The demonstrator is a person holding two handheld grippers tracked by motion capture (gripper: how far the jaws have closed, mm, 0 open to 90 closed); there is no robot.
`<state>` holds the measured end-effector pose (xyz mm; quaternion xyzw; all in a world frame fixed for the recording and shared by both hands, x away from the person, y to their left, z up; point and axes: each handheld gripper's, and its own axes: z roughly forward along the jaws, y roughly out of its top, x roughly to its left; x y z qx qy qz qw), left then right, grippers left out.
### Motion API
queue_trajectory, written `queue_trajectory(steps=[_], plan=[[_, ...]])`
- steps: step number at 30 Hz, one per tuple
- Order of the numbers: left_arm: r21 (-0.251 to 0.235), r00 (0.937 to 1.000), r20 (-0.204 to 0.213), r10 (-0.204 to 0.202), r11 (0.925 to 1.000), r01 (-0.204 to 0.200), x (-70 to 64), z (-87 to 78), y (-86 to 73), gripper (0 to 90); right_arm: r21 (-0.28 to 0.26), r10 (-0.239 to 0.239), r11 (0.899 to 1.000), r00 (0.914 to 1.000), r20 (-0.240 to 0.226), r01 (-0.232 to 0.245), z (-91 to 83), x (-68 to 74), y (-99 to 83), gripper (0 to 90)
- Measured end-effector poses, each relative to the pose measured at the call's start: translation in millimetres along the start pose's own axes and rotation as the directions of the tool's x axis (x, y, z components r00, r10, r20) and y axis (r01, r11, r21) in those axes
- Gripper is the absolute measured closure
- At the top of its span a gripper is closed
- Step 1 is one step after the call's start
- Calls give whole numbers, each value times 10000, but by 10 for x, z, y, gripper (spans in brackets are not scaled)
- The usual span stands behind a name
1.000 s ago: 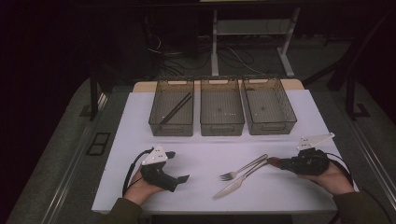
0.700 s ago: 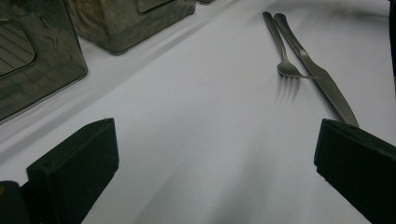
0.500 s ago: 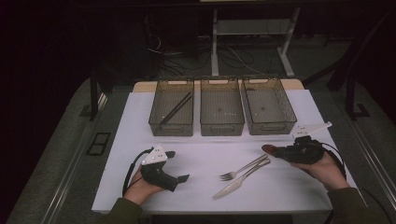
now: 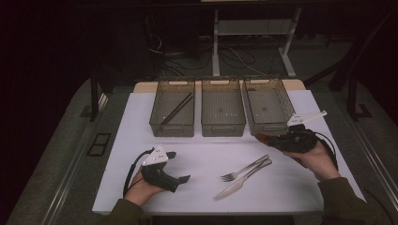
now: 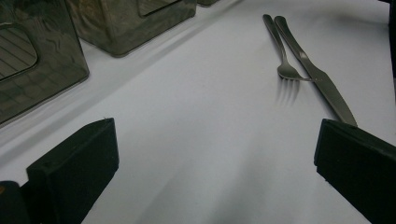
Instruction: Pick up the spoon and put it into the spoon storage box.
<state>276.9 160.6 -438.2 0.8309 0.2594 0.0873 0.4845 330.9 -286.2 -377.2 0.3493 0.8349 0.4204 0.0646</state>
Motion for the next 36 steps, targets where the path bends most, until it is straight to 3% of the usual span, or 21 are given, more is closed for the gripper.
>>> queue_trajectory(steps=[8, 25, 36], plan=[[-17, 10000, -6, -11, 10000, 11, -7, 6, 3, 0, -185, -37, 9998, 9997, 233, 41, 100, -10, 217, 805], [-72, 9999, 79, -68, 10000, 68, 2, -2, 1, 0, -691, 335, 9972, 9969, 718, -286, 340, -100, 796, 804], [-180, 9998, 145, -155, 9997, 158, 6, -2, 4, 0, -456, 431, 9982, 9954, 857, -393, 734, -116, 1200, 804]])
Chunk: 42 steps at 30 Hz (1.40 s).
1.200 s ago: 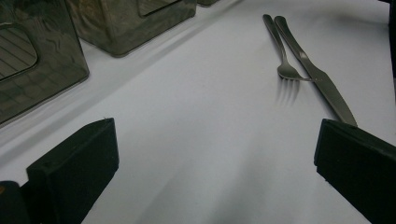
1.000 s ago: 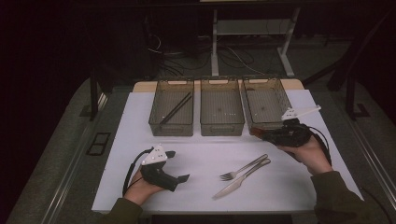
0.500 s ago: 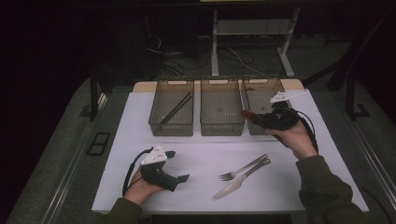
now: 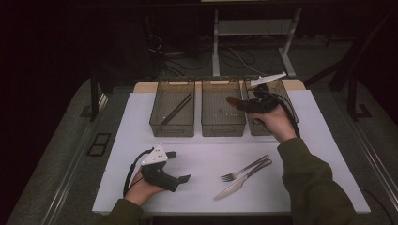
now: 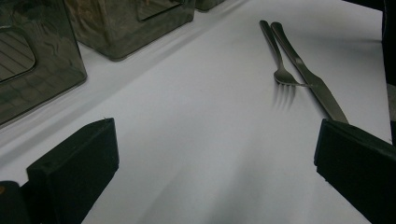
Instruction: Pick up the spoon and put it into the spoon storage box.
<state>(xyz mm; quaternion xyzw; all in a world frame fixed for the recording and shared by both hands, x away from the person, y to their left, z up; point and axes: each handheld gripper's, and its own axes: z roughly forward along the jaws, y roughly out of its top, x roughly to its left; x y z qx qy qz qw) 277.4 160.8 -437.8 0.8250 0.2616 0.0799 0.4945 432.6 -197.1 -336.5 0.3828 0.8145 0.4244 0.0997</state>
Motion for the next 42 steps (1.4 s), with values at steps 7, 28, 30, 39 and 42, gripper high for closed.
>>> queue_trajectory(steps=[7, 28, 30, 39, 42], plan=[[104, 9998, 42, 192, 9998, -193, -17, 12, 4, 0, 235, 274, 9993, 9996, 117, -277, 319, 25, 217, 804], [-9, 9995, 236, 225, 9997, -225, -62, 32, 17, 0, 458, 863, 9950, 9949, 526, -888, 978, 37, 422, 804], [-6, 9994, 238, 270, 9996, -270, -61, 32, 18, 0, 623, 894, 9937, 9942, 593, -930, 1027, 30, 390, 803], [30, 9990, 270, 347, 9994, -348, -60, 36, 20, 0, 851, 816, 9924, 9931, 840, -888, 1084, 38, 335, 638], [38, 9992, 255, 313, 9995, -314, -62, 35, 18, 0, 699, 787, 9940, 9936, 812, -844, 1026, 43, 332, 596]])
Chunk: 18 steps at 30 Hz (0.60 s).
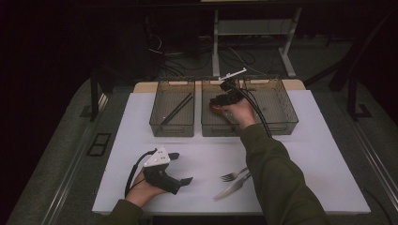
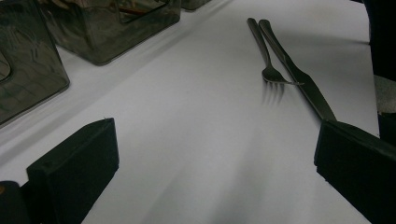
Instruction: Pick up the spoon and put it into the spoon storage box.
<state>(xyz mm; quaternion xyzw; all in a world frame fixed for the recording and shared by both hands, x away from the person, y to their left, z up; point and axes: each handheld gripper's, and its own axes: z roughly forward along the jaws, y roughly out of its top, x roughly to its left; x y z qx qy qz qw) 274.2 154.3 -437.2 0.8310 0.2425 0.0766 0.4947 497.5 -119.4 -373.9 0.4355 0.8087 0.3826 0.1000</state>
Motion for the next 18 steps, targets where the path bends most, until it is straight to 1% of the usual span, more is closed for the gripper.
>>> queue_trajectory(steps=[5, 7, 8, 10, 12, 18], plan=[[30, 10000, -8, 12, 10000, -12, 1, -5, -1, 0, -496, -103, 9987, 9994, -329, 86, -156, 7, -46, 535], [5, 10000, -17, -24, 10000, 24, -1, -2, -2, 0, -665, -121, 9977, 9983, -569, 83, -226, 10, -73, 499], [47, 10000, -35, 58, 10000, -57, 4, -5, -1, 0, -742, -177, 9972, 9975, -679, 127, -263, 16, -92, 486], [81, 10000, -58, 58, 10000, -58, 6, -8, -1, 0, -878, -271, 9960, 9953, -927, 189, -332, 36, -133, 460], [24, 10000, -53, 20, 10000, -20, 6, -7, -3, 0, -962, -517, 9944, 9943, -930, 427, -400, 54, -176, 443], [-3, 9999, -110, -59, 10000, 59, 13, -25, -9, 0, -1199, -912, 9898, 9884, -1211, 767, -594, 90, -275, 405]])
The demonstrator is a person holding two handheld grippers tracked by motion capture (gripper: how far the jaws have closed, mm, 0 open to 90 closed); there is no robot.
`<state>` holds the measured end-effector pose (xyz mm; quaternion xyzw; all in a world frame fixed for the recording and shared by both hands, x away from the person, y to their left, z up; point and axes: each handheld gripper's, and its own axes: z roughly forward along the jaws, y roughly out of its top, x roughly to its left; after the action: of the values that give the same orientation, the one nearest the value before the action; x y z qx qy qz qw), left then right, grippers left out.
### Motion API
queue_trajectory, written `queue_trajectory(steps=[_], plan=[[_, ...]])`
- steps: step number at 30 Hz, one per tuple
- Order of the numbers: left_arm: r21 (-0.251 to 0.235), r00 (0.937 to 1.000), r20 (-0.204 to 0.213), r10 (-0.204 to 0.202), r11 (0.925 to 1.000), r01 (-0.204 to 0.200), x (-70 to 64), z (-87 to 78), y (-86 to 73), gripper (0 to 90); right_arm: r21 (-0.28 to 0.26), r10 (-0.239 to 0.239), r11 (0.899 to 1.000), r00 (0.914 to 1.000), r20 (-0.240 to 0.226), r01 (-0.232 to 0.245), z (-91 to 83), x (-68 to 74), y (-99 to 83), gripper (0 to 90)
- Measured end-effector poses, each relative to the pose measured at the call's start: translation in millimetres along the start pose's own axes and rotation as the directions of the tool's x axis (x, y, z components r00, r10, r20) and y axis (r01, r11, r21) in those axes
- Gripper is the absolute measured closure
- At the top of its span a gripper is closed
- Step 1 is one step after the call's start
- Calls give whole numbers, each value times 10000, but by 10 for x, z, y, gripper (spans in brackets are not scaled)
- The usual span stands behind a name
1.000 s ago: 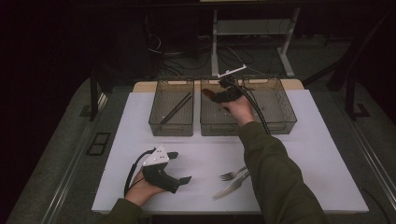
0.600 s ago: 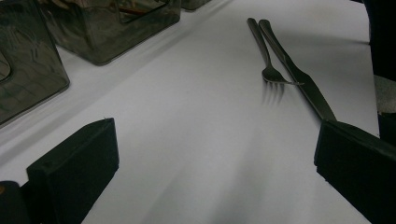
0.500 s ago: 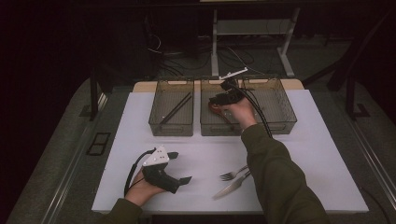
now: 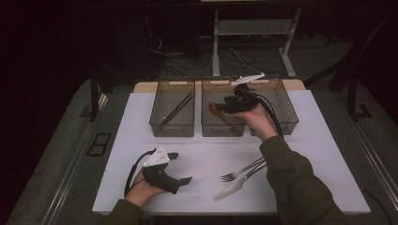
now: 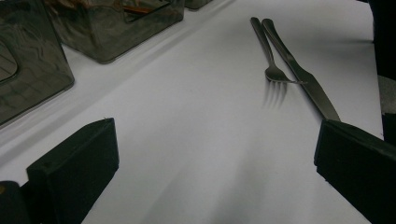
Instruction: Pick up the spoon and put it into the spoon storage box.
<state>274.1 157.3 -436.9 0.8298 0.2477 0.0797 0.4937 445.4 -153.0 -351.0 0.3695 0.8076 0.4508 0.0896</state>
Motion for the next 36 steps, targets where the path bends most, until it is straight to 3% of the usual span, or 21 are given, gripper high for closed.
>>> queue_trajectory(steps=[11, 22, 36], plan=[[-19, 10000, -36, -69, 10000, 69, 18, -3, -10, 0, -198, -484, 9987, 9982, -350, 478, -314, 101, -232, 390], [-53, 9999, -119, -41, 10000, 40, 17, -4, -4, 0, -368, -520, 9980, 9976, -451, 504, -629, 145, -561, 386], [-25, 9999, -125, -6, 10000, 5, 10, -4, 0, 0, -184, -112, 9998, 9994, -339, 106, -887, 61, -1073, 383]])
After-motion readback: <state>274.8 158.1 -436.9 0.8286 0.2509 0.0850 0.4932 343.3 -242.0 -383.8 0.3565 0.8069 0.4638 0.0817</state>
